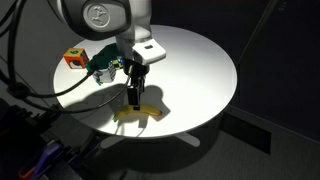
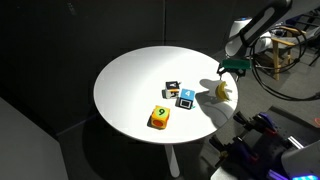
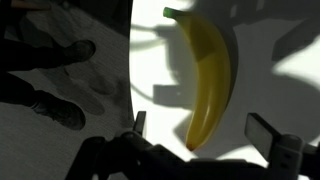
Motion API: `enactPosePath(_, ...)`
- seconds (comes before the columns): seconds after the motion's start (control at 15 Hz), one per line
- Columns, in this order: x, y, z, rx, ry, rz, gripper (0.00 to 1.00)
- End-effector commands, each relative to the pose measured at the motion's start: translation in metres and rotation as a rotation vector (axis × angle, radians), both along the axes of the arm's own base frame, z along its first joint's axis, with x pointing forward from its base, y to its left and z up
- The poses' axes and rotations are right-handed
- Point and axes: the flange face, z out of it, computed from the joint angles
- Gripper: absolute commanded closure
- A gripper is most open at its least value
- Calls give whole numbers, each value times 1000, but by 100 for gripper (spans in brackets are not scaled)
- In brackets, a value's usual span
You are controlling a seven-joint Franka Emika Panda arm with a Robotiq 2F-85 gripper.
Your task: Turn the banana to the left
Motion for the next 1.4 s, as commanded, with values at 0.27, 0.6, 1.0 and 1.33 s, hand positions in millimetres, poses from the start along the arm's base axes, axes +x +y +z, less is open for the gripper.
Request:
enactPosePath(0.27,1,0,-8,9,2,14,0)
enactPosePath(0.6,0,4,-25,8,-7,25,0)
enactPosePath(1.0,5,12,-49,-7,-35,51,0)
enactPosePath(1.33,6,17,-64,-6,-34,65,0)
